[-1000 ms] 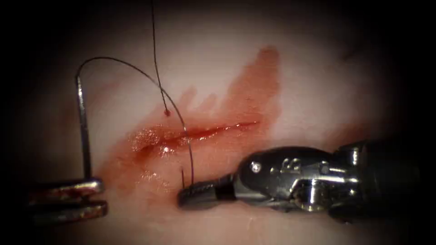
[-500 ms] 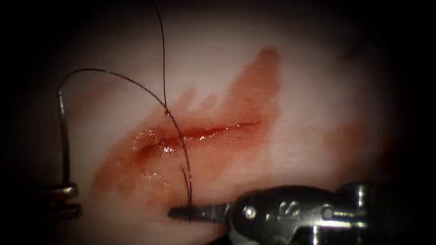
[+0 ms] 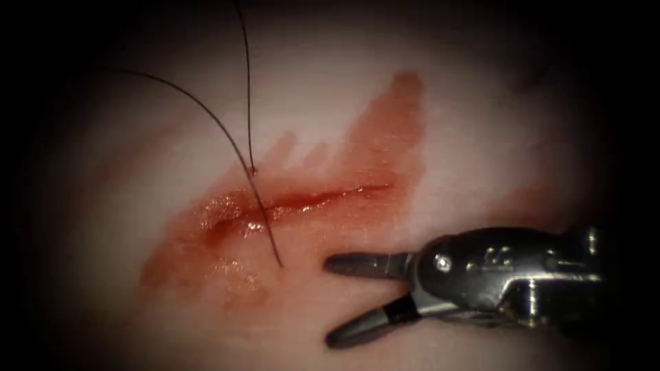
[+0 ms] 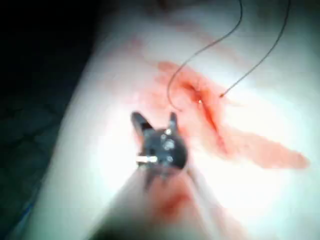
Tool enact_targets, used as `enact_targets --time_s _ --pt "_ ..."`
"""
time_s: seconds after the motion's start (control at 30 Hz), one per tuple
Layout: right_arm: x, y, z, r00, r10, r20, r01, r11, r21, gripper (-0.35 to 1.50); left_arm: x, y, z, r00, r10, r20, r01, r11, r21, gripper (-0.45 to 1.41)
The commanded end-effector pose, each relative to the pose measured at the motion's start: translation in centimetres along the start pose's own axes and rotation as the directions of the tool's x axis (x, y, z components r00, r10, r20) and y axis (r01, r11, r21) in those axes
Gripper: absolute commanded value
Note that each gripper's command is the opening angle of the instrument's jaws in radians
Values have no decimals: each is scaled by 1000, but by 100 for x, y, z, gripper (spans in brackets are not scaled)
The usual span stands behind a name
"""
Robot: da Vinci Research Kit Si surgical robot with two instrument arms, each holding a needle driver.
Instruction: Wound Closure
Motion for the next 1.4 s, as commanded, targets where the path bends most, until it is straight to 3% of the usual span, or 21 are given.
enact_targets --time_s 0.03,0.4,0.8,0.87,0.9,0.93,1.2,1.4 --pt "-9 3 12 1000 4 0 -4 1000 -13 94 -3 6 8 1000 -4 5 4 1000 7 -45" --pt "-10 25 40 1000 11 3 -11 999 -50 88 -8 13 19 1000 -8 0 8 1000 2 -45" --pt "-3 36 68 1000 6 7 -6 997 -76 56 -10 21 33 1000 -9 -9 9 1000 -6 -45" --pt "-4 37 72 1000 5 6 -4 997 -76 37 -11 22 34 1000 -8 -11 8 1000 -10 -45" --pt "-6 38 73 1000 4 8 -3 998 -68 7 -11 23 35 1000 -8 -11 8 1000 -9 -45" --pt "-7 39 73 1000 3 11 -2 998 -56 -35 -11 23 36 1000 -7 -11 7 1000 -8 -45" --pt "-13 34 60 1000 -2 17 2 1000 -2 -35 -13 24 38 1000 -6 -13 5 1000 -12 -45" --pt "-3 12 45 1000 0 21 -1 999 45 -35 -18 31 45 1000 -4 -20 4 1000 -18 -45"
